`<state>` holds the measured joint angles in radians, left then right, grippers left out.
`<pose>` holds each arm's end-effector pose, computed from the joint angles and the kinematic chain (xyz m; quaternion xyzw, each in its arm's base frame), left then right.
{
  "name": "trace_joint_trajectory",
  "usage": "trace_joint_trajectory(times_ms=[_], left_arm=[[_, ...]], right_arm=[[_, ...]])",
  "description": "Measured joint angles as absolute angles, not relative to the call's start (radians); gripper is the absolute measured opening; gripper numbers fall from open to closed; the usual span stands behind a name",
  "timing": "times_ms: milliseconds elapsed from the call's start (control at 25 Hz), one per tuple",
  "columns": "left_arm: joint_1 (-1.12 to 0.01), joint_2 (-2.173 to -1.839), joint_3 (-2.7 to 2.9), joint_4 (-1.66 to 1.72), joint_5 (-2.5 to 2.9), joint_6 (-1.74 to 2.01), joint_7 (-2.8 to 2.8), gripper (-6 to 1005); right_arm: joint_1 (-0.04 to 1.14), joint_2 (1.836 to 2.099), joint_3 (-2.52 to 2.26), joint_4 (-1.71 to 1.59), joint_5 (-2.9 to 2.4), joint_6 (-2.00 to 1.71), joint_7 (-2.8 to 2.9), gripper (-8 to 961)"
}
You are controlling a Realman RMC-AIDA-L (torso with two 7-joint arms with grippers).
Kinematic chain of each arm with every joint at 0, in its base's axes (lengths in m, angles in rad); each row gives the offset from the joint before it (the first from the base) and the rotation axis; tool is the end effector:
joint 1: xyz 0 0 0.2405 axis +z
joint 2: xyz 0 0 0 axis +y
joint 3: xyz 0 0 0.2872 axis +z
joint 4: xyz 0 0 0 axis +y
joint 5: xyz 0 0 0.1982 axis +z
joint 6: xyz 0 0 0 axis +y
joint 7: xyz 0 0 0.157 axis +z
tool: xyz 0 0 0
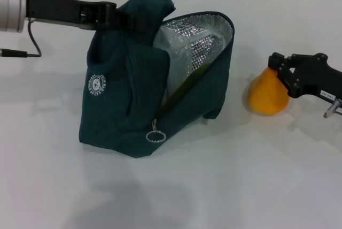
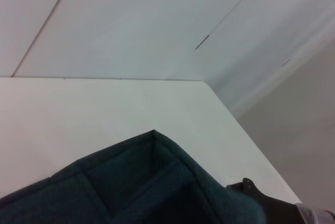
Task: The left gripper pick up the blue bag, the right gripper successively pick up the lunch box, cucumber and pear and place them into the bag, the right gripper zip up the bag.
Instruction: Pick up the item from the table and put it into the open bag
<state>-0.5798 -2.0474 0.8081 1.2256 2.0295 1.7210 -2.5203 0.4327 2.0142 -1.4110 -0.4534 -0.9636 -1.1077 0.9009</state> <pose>-0.1957 0.3651 0.0492 -0.8591 -0.4672 -0.1974 0.0686 0.2858 0.3584 -0.0468 -0.8881 0.1734 0.2943 0.3076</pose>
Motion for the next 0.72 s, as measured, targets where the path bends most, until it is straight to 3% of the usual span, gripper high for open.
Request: trace_joint_trajectory(times_ms=[480, 720], left_arm=[[-0.578, -2.05, 0.807, 1.226, 2.027, 1.721, -2.52, 113], [-0.579, -2.053, 0.81, 1.224, 2.029, 1.722, -2.52, 113]], right_arm=[[0.386, 1.999, -1.159, -0.49, -0.951, -1.417, 1.106, 37], [0.448, 2.008, -1.118, -0.558, -0.953, -1.549, 1.258, 37]])
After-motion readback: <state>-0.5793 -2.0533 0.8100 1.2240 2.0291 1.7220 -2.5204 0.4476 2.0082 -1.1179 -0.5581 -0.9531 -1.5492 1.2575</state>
